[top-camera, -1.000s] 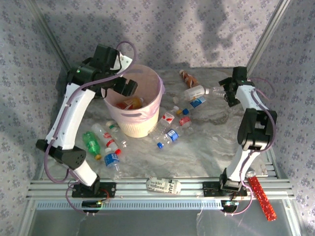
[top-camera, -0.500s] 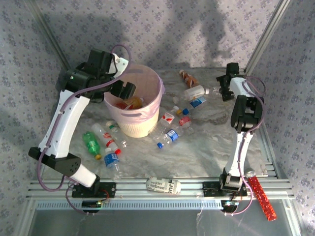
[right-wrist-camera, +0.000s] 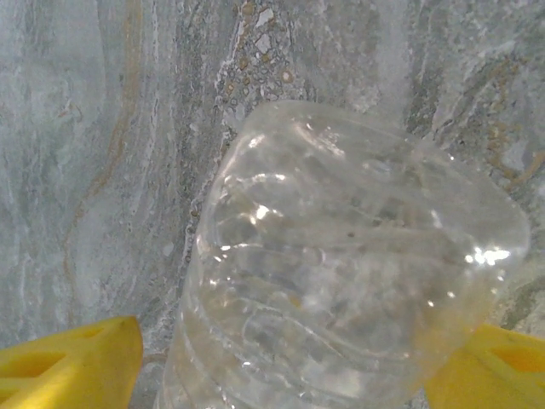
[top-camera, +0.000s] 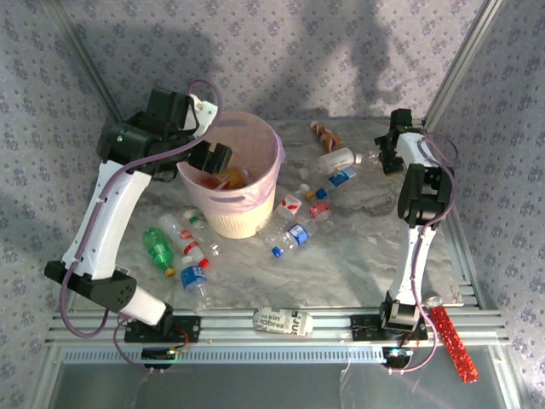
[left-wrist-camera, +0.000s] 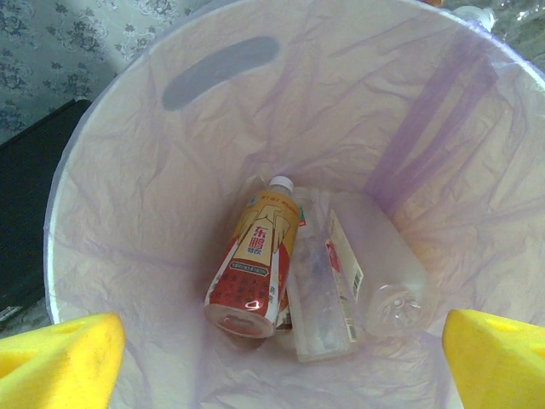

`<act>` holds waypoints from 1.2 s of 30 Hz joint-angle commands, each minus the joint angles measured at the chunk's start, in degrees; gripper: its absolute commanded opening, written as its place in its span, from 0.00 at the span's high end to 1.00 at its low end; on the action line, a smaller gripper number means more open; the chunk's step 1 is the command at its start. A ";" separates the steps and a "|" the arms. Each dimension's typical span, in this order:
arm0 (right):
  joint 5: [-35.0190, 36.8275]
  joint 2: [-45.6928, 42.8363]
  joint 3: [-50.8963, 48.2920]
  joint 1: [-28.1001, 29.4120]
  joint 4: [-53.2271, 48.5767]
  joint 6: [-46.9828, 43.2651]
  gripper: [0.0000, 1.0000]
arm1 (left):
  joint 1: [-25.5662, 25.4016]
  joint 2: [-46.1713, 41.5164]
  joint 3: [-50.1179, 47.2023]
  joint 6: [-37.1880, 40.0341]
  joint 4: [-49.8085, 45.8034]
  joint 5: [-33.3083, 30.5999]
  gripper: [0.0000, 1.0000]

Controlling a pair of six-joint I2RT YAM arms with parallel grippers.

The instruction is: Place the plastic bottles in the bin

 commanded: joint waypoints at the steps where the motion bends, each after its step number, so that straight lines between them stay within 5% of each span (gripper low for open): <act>1: 0.84 -0.70 -2.51 -0.50 -0.30 0.54 0.22 | 0.35 -2.23 -0.02 -0.85 1.74 0.40 0.04; 4: 1.44 -2.35 -3.63 -0.64 0.20 -0.15 0.31 | 0.42 -2.25 0.01 -1.04 1.74 0.65 0.04; 19: -1.72 -18.27 -11.34 -3.81 4.96 -8.58 0.45 | 0.33 -3.01 -0.90 -3.00 4.94 6.06 0.02; 28: -15.26 -35.15 -25.81 -2.51 16.82 -11.89 0.47 | 0.22 -4.29 -1.19 -5.85 6.83 12.81 0.01; 36: -22.06 -50.31 -29.69 5.37 18.65 -16.87 0.47 | 0.20 -5.47 -2.06 -9.81 10.69 20.40 0.01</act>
